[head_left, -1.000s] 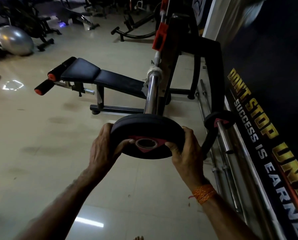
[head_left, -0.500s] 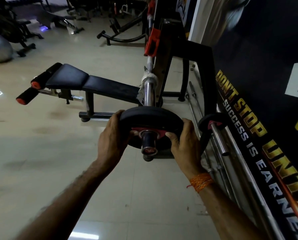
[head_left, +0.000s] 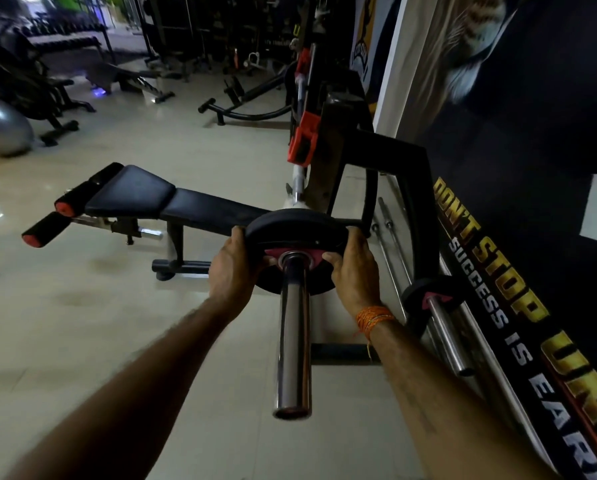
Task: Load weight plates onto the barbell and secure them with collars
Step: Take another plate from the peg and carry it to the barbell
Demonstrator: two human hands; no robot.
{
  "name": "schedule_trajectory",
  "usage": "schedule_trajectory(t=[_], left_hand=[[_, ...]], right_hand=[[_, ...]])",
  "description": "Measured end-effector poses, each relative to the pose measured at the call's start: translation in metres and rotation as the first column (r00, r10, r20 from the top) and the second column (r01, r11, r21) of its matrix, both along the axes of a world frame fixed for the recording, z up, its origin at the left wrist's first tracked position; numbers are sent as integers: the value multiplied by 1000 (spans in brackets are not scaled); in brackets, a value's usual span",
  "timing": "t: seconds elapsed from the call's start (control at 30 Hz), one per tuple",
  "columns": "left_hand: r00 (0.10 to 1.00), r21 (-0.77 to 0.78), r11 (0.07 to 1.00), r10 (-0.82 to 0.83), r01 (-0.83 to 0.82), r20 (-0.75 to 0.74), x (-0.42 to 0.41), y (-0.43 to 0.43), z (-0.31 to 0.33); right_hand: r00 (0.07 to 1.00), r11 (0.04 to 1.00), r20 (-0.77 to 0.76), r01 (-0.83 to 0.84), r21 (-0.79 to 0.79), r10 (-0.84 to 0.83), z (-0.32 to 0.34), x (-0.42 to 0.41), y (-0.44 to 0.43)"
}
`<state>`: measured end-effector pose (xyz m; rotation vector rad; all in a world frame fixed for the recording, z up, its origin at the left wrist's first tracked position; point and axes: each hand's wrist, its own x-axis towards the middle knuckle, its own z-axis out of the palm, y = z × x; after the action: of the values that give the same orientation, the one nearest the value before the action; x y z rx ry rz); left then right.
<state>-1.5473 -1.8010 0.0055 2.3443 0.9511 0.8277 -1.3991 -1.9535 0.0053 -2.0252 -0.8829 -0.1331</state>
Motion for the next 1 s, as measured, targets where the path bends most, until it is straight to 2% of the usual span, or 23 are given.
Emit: schedule_trajectory(t=[0.27, 0.5, 0.67, 0.8, 0.93, 1.0], left_hand=[[999, 21, 999, 39, -38, -15, 54, 43, 2], [999, 47, 998, 49, -49, 0, 62, 49, -4], [995, -32, 998, 52, -55, -81, 60, 47, 7], [995, -54, 998, 39, -45, -92, 46, 28, 20], [1000, 87, 996, 10, -8, -27, 33, -8, 34], [998, 136, 989, -45, 52, -50, 32, -29, 39]], right_hand=[[1000, 1000, -25, -5, -20, 4, -11, 62, 51], [1000, 1000, 3, -19, 12, 19, -18, 72, 58], [998, 997, -53, -44, -56, 41, -1, 68, 52], [999, 984, 53, 2, -176, 7, 18, 54, 26], [989, 982, 146, 55, -183, -28, 30, 34, -18], [981, 980, 190, 69, -189, -32, 32, 28, -44]])
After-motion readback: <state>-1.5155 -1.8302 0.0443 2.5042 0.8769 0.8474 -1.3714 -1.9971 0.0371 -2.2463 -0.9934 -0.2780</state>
